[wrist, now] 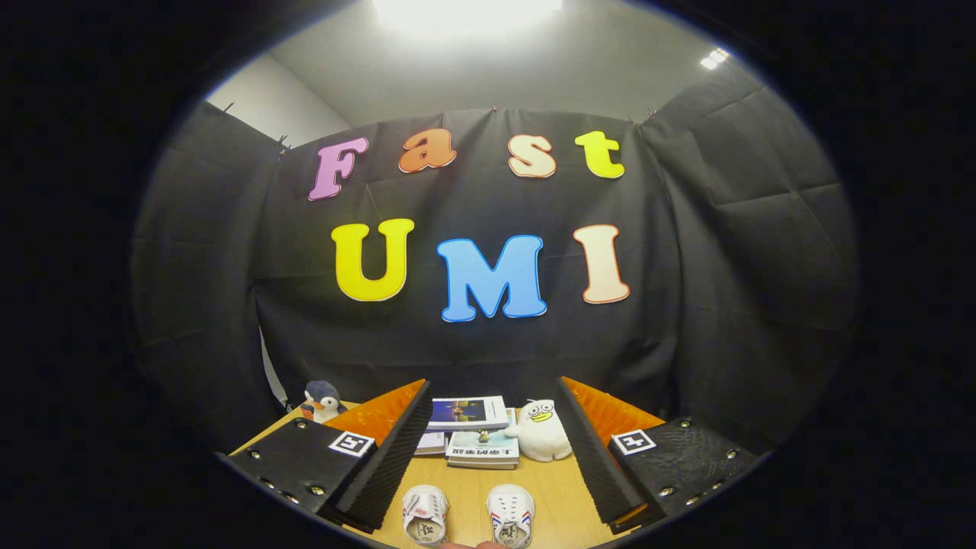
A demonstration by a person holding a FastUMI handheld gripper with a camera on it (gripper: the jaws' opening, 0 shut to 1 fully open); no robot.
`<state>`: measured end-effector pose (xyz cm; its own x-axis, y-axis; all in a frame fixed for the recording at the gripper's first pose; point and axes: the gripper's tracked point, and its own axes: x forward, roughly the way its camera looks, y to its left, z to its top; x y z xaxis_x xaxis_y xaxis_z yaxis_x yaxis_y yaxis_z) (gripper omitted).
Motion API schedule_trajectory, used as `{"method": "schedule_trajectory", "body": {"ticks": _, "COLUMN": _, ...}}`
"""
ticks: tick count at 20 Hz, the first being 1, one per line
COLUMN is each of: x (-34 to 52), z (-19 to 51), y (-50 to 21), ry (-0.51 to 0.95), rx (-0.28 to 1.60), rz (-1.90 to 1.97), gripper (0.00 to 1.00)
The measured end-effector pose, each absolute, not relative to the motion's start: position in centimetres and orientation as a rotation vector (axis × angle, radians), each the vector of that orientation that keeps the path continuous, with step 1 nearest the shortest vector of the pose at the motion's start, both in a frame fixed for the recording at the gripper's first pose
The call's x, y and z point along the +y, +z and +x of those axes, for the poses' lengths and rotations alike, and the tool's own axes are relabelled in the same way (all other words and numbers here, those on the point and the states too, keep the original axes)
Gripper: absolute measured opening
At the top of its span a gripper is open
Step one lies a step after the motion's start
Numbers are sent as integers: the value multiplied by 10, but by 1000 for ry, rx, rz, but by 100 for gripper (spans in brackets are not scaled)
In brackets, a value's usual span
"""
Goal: Open the storage box then place both shoes into the box .Put the left shoe in first, then the right shoe, with the right side of both shoes facing outward in a uniform manner.
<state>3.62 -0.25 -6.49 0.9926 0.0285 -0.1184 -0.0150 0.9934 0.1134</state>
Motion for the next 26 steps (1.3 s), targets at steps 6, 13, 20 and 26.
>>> {"method": "schedule_trajectory", "body": {"ticks": 6, "x": 48, "z": 44, "y": -117, "ry": 149, "rx": 262, "rz": 197, "gripper": 98}}
{"method": "schedule_trajectory", "body": {"ticks": 13, "x": 113, "z": 46, "y": -186, "ry": 384, "rx": 479, "rz": 375, "gripper": 98}}
{"method": "schedule_trajectory", "body": {"ticks": 20, "x": 176, "z": 55, "y": -267, "ry": 548, "rx": 750, "rz": 647, "gripper": 96}}
{"method": "schedule_trajectory", "body": {"ticks": 26, "x": 225, "z": 55, "y": -302, "ry": 659, "rx": 890, "rz": 797, "gripper": 96}}
